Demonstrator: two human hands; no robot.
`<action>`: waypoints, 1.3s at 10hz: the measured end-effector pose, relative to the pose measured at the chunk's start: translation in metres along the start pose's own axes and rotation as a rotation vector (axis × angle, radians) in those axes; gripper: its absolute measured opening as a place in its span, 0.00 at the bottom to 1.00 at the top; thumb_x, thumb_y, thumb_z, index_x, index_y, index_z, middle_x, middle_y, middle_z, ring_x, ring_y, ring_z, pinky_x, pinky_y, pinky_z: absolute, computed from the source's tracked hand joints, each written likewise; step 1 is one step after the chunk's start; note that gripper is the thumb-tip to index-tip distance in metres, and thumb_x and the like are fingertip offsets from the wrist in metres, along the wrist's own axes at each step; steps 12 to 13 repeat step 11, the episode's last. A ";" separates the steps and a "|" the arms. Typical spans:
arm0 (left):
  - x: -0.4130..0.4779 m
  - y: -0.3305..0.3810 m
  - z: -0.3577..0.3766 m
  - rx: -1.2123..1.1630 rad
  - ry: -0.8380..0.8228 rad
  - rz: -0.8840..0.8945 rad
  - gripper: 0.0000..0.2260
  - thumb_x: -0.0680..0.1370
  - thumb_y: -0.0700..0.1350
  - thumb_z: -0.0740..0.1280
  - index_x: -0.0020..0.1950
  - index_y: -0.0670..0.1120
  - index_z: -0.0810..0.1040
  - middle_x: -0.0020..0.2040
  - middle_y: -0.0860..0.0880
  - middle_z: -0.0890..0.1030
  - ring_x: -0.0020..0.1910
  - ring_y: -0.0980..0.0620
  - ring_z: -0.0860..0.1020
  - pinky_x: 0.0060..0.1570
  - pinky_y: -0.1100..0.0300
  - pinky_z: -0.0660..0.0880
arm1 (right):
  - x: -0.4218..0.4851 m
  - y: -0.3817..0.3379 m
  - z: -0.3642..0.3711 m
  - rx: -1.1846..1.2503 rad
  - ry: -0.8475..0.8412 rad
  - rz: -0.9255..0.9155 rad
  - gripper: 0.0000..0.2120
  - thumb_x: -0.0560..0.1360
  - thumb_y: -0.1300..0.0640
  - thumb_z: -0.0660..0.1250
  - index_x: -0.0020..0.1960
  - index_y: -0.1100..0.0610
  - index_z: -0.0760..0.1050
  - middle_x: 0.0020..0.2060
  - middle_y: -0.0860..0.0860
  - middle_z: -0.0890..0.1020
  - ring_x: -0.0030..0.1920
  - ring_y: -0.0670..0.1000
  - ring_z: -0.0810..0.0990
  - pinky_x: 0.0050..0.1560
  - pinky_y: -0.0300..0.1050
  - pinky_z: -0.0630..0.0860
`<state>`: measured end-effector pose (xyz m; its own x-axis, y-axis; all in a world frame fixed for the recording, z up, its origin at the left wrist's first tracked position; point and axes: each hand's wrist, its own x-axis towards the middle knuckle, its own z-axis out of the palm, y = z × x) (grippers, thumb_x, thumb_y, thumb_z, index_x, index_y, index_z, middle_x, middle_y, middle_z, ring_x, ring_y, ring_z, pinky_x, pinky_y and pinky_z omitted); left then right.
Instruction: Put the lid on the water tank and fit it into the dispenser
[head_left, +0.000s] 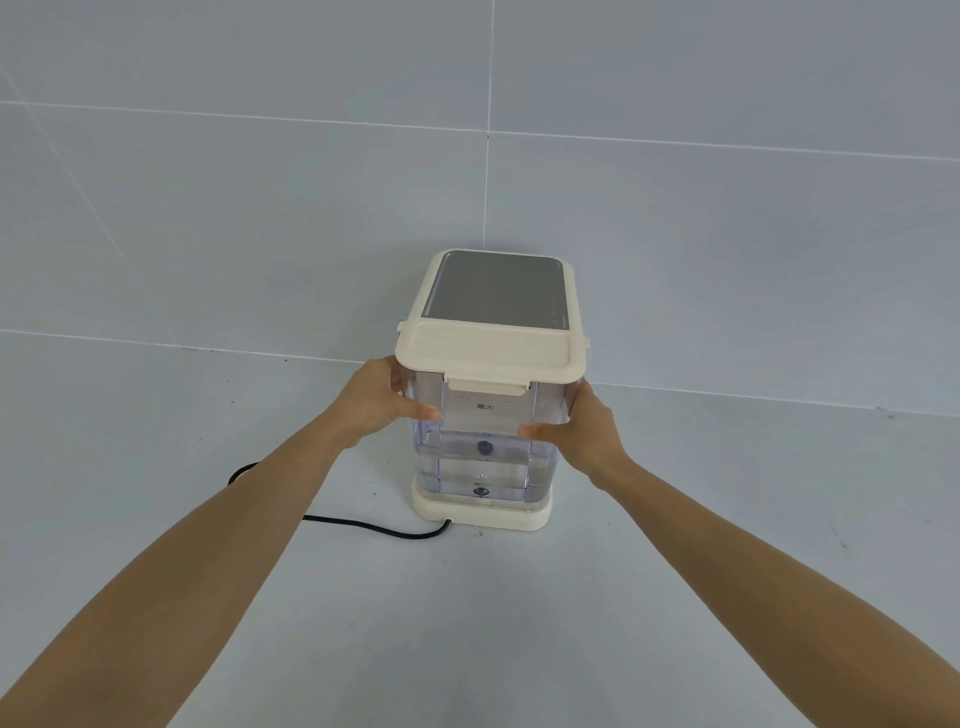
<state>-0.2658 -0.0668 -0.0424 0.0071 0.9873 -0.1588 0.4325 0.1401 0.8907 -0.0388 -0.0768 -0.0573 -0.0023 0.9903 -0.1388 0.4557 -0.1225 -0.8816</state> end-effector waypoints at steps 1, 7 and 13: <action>0.000 -0.001 0.001 0.004 -0.001 -0.007 0.28 0.64 0.35 0.75 0.62 0.39 0.71 0.58 0.35 0.76 0.63 0.36 0.69 0.55 0.56 0.69 | 0.000 0.001 0.000 0.008 -0.006 0.006 0.37 0.65 0.60 0.75 0.69 0.57 0.60 0.66 0.53 0.73 0.64 0.56 0.71 0.53 0.41 0.67; -0.011 0.002 0.005 -0.092 -0.078 -0.015 0.33 0.67 0.34 0.72 0.69 0.44 0.64 0.69 0.46 0.69 0.70 0.49 0.65 0.67 0.55 0.63 | -0.004 0.002 0.004 0.044 -0.012 0.005 0.36 0.66 0.60 0.74 0.69 0.55 0.59 0.66 0.53 0.72 0.64 0.57 0.71 0.54 0.44 0.68; -0.033 0.018 0.000 0.081 0.007 0.062 0.39 0.71 0.52 0.69 0.74 0.54 0.47 0.75 0.51 0.56 0.73 0.52 0.56 0.68 0.54 0.59 | -0.023 -0.009 -0.024 -0.270 -0.062 -0.166 0.36 0.68 0.57 0.71 0.70 0.59 0.56 0.69 0.54 0.64 0.68 0.54 0.65 0.58 0.41 0.64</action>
